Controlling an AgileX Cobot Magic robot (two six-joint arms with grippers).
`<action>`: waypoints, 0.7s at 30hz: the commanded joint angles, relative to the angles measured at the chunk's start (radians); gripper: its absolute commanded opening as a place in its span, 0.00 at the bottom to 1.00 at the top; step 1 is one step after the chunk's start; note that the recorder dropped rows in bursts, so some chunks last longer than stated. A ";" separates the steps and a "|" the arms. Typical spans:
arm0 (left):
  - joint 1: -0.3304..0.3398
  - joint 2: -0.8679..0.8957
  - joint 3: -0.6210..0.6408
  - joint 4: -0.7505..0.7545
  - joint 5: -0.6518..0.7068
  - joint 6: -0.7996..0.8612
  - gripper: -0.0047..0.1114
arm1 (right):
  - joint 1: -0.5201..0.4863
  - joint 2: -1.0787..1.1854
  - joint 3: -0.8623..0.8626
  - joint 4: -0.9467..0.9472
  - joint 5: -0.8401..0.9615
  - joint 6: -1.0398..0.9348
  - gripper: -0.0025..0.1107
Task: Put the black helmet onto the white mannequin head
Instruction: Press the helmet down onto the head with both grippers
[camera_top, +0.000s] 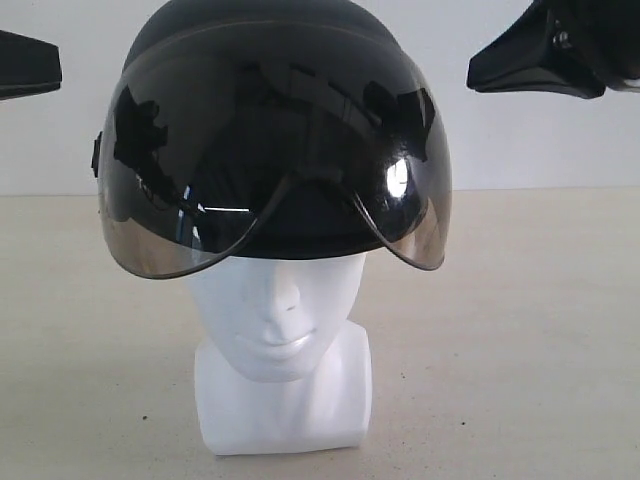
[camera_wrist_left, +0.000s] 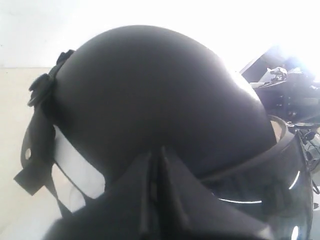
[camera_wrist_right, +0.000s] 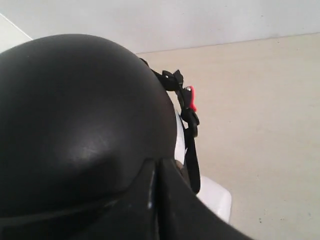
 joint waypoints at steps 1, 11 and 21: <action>0.003 -0.001 -0.006 -0.046 -0.005 -0.010 0.08 | 0.002 -0.011 0.005 0.069 0.006 -0.078 0.02; -0.121 -0.062 -0.006 -0.119 -0.005 0.004 0.08 | 0.123 -0.068 0.001 0.121 -0.029 -0.144 0.02; -0.236 -0.095 -0.006 -0.055 0.078 0.017 0.08 | 0.197 -0.063 -0.002 0.062 -0.157 -0.160 0.02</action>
